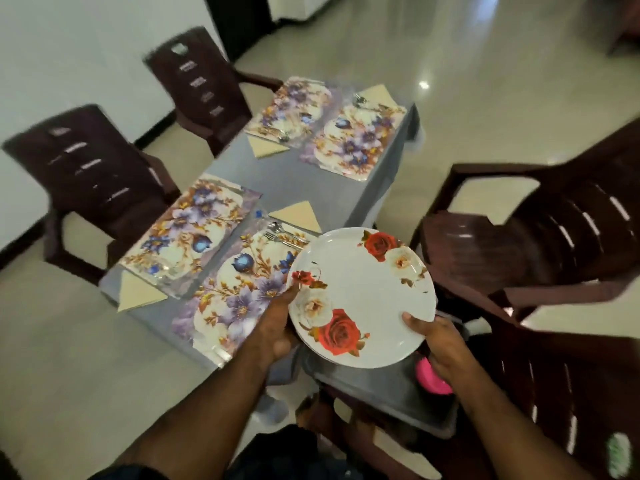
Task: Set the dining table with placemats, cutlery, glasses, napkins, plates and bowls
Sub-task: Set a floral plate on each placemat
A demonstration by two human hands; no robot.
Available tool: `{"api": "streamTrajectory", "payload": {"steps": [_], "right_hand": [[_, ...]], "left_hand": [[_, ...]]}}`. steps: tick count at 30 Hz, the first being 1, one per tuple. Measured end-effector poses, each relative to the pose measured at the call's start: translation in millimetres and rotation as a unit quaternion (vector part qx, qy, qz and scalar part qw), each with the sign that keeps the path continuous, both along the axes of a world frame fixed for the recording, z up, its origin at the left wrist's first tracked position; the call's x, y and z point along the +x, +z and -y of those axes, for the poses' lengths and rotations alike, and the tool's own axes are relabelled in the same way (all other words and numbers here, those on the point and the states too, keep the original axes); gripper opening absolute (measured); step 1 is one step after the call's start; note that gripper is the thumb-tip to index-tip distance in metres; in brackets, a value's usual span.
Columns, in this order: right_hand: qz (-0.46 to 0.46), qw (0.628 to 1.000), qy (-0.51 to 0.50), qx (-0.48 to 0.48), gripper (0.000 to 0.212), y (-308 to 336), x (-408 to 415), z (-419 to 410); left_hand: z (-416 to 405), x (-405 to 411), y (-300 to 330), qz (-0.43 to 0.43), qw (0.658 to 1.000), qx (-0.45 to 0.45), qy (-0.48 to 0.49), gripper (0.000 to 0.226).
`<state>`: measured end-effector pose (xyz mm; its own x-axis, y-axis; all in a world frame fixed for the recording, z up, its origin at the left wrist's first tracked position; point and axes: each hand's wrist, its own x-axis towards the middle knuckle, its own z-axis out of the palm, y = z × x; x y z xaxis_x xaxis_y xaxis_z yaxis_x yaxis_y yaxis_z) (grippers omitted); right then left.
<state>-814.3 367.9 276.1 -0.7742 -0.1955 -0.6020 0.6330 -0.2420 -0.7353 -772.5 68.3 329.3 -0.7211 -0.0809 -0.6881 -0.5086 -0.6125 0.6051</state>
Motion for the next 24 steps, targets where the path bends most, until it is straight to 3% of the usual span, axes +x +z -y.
{"api": "streamTrajectory", "payload": {"steps": [2, 6, 9, 12, 16, 20, 24], "right_hand": [[-0.018, 0.999, 0.048, 0.006, 0.073, 23, -8, 16], [-0.05, 0.987, 0.152, 0.012, 0.073, 63, -19, 62], [-0.066, 0.972, 0.223, 0.014, 0.052, 91, -14, 104], [-0.065, 0.958, 0.279, 0.017, 0.058, 104, -1, 150], [-0.065, 0.937, 0.344, 0.008, 0.08, 109, 36, 219], [-0.071, 0.917, 0.392, -0.001, 0.059, 116, 87, 282], [-0.098, 0.905, 0.413, -0.003, 0.056, 122, 137, 334]], "left_hand": [[14, 18, 22, -0.028, 0.999, 0.025, 0.032, 0.057], [51, 62, 50, -0.078, 0.991, 0.032, 0.104, 0.074], [73, 95, 65, -0.087, 0.983, -0.005, 0.159, 0.074], [99, 132, 71, -0.082, 0.969, -0.058, 0.226, 0.076], [137, 196, 86, -0.087, 0.952, -0.116, 0.268, 0.067], [177, 271, 83, -0.065, 0.938, -0.118, 0.318, 0.072], [218, 357, 84, -0.042, 0.924, -0.132, 0.356, 0.063]]}}
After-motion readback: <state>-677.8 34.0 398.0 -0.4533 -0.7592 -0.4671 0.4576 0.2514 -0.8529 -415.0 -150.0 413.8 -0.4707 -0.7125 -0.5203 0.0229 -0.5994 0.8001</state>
